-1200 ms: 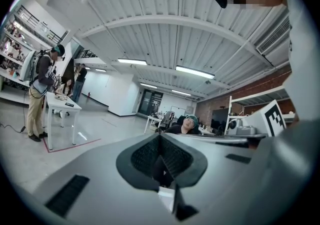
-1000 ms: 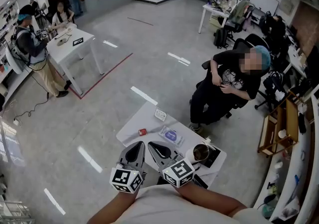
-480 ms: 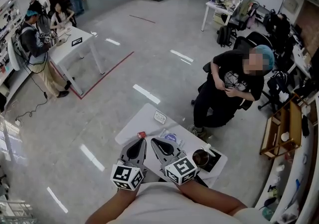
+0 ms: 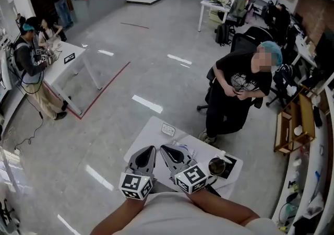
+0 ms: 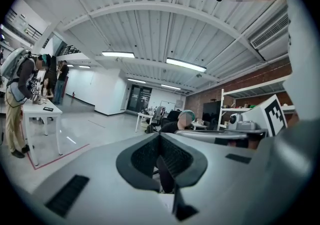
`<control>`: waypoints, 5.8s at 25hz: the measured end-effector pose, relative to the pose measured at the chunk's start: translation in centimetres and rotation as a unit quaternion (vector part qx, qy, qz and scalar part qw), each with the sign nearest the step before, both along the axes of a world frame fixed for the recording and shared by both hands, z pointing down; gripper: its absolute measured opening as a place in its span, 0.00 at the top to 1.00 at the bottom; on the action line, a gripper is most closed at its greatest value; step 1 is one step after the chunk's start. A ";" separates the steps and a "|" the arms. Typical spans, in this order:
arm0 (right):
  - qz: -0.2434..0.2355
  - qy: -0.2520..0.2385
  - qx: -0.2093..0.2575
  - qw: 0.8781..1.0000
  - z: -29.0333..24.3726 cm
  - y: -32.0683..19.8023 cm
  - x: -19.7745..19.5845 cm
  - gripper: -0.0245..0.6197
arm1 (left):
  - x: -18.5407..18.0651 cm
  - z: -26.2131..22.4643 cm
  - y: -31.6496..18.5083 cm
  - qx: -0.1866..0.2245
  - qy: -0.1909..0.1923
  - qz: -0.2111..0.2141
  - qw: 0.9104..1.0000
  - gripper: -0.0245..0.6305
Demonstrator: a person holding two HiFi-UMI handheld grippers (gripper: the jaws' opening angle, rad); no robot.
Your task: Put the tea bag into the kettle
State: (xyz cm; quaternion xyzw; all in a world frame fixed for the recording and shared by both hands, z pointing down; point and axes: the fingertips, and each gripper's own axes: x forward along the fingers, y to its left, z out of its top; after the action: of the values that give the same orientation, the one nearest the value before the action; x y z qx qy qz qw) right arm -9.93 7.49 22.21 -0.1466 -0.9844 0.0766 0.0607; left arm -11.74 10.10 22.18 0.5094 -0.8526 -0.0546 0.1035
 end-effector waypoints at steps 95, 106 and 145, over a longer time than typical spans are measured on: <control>0.024 0.269 -0.002 0.963 57.7 0.8 -16.3 0.73 | -16.6 56.2 3.7 -0.148 0.202 0.011 0.968 0.95; 0.026 0.304 0.006 0.952 63.8 1.6 -15.7 0.60 | -17.2 60.2 3.4 -0.147 0.212 0.020 0.966 0.95; 0.054 0.356 0.123 0.925 69.2 1.7 -16.2 0.52 | -18.3 64.2 5.5 -0.145 0.245 0.007 0.959 0.95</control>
State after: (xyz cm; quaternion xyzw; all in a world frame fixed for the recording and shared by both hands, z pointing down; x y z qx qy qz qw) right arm -26.13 9.15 91.41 -0.0479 -0.9061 0.0053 0.4202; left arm -30.06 15.57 86.42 0.4660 -0.7964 -0.0529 0.3818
